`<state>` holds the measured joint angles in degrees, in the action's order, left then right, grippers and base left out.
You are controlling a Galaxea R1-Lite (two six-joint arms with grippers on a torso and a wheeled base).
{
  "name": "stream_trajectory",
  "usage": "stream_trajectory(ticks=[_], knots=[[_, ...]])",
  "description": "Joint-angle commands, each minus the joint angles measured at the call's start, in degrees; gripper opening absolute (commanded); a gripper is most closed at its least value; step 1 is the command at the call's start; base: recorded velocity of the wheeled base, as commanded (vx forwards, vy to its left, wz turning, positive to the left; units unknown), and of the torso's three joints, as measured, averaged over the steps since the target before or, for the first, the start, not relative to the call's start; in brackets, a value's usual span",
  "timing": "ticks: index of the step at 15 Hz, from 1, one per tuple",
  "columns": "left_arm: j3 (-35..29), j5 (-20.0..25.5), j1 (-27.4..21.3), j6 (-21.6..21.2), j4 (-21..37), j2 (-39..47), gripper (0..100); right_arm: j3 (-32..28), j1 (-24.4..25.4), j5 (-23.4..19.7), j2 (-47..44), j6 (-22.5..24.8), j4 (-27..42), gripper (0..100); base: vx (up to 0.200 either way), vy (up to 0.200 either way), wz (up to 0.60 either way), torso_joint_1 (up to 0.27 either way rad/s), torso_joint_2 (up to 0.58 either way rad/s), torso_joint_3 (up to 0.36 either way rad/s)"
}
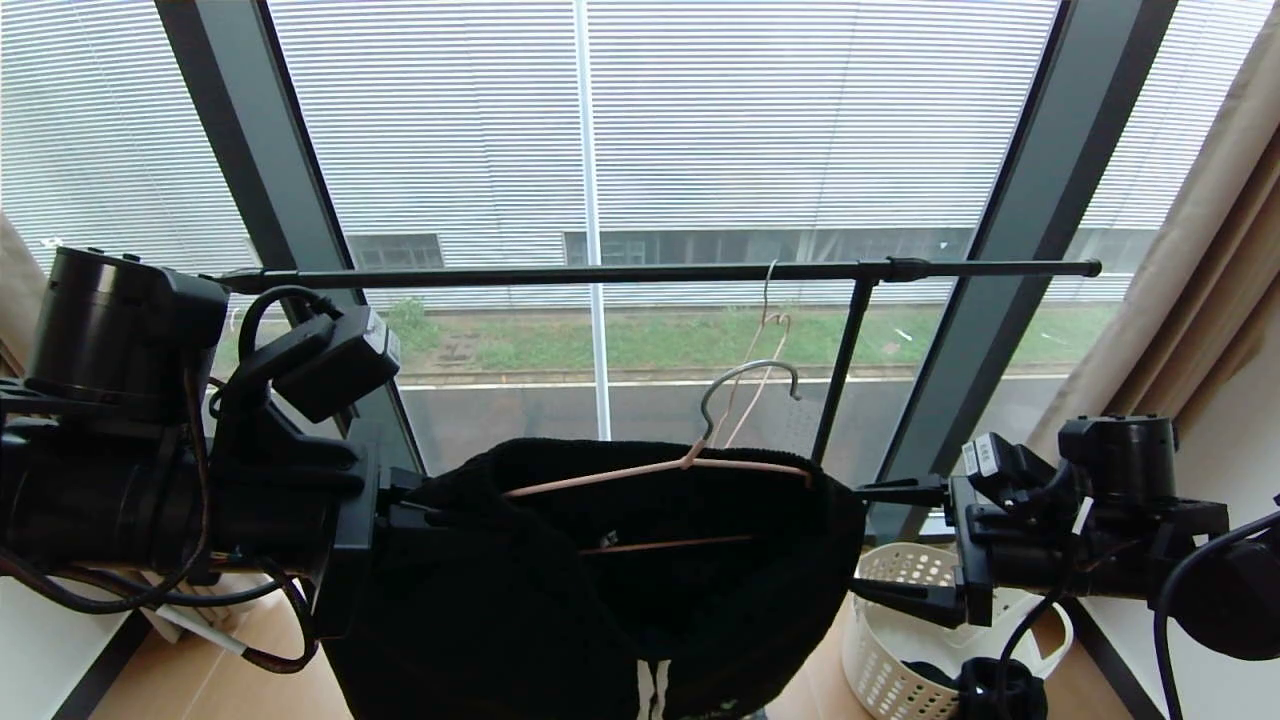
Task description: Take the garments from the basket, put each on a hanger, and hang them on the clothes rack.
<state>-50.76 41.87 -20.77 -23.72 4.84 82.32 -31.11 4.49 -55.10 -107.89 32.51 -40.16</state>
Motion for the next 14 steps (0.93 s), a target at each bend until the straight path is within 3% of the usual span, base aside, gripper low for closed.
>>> stream_trajectory(ticks=[1,7,14], knots=[[0.14,-0.04,-0.06,-0.01,-0.27,0.12,0,-0.71,-0.18,0.52,-0.57,0.01,-0.01,100,0.000,0.000,0.00,0.000,0.00,0.000],[-0.13,-0.04,-0.15,0.08,-0.36,0.47,0,0.00,1.93,0.17,-1.80,-0.17,0.08,100,0.000,0.000,0.00,0.000,0.00,0.000],[0.14,0.05,-1.90,6.50,-4.40,0.21,0,-0.27,5.27,0.70,-3.91,-0.43,-0.01,100,0.000,0.000,0.00,0.000,0.00,0.000]])
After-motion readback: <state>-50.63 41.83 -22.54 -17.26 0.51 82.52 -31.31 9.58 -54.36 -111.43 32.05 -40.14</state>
